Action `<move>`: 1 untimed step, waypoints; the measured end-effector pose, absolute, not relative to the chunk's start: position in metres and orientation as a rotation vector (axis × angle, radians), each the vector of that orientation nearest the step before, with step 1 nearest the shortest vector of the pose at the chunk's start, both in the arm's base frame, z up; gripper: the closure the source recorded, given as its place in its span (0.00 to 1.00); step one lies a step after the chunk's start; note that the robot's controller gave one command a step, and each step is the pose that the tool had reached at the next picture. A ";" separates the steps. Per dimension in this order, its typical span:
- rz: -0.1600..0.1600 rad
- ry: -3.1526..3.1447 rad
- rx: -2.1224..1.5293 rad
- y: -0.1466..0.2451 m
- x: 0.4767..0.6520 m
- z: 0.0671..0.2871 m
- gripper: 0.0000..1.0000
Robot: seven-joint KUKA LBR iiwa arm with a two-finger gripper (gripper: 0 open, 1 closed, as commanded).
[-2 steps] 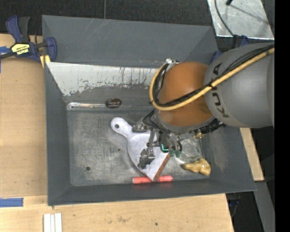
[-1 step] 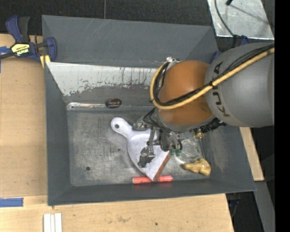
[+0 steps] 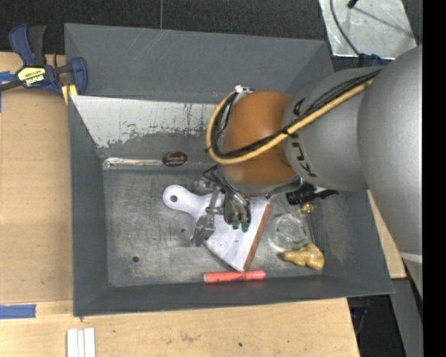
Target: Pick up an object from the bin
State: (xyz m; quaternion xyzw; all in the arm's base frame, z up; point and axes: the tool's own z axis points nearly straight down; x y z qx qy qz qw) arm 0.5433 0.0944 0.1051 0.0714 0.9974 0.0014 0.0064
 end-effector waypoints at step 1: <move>-0.001 3.123 0.362 0.101 0.553 0.095 0.00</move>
Offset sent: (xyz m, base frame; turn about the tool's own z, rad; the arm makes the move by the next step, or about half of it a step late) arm 0.0120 0.0084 0.0136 0.1291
